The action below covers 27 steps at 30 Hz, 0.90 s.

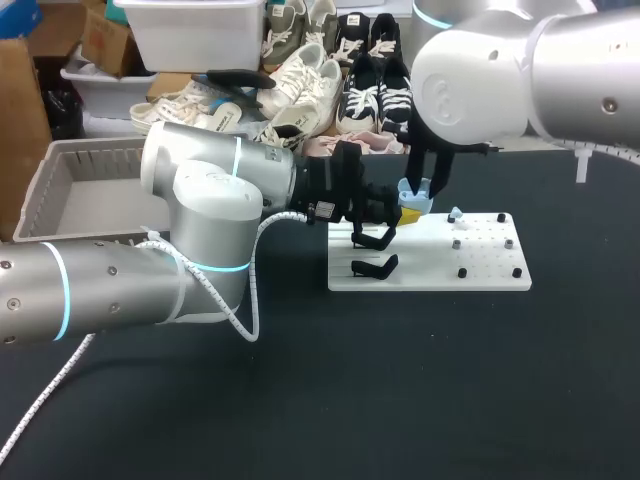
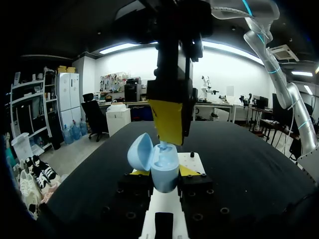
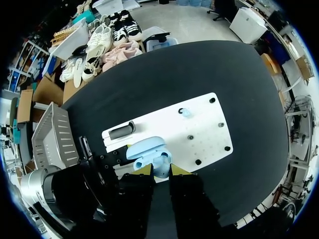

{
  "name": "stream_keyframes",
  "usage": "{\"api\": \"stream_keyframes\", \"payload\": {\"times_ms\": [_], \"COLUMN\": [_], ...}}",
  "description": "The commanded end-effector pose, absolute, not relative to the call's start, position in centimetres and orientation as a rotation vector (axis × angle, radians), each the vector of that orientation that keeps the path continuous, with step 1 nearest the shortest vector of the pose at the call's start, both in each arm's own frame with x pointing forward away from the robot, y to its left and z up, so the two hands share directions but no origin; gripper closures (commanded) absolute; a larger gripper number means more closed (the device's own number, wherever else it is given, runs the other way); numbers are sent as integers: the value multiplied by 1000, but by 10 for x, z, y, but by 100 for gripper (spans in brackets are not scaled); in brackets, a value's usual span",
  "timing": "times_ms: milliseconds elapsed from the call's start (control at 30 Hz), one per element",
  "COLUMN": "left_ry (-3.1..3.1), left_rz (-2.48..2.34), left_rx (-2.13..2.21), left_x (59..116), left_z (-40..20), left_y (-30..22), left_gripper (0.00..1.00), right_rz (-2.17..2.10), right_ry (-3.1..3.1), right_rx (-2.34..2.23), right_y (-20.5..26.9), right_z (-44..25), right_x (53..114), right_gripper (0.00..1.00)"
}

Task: Pick up each earbud case from the left stands, insert the matching earbuds, close the lid, and place the case in the box.

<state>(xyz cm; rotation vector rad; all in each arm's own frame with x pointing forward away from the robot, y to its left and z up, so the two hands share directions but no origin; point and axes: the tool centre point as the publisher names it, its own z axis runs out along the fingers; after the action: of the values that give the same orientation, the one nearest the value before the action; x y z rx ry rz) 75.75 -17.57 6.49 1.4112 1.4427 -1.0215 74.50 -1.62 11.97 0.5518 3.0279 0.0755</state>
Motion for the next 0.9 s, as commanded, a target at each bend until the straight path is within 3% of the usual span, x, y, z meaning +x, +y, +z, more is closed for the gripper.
{"api": "stream_keyframes", "payload": {"times_ms": [33, 900], "left_ry": [1442, 1442], "left_rz": [-1022, -1022], "left_rx": [1411, 1411], "left_x": [758, 758], "left_z": [64, 64], "left_y": [-176, -176], "left_gripper": [100, 100], "right_rz": [73, 89], "right_ry": [3033, 3058], "right_rx": [552, 559], "right_y": [-15, -15], "right_z": [118, 110], "right_x": [747, 749], "right_gripper": [100, 100]}}
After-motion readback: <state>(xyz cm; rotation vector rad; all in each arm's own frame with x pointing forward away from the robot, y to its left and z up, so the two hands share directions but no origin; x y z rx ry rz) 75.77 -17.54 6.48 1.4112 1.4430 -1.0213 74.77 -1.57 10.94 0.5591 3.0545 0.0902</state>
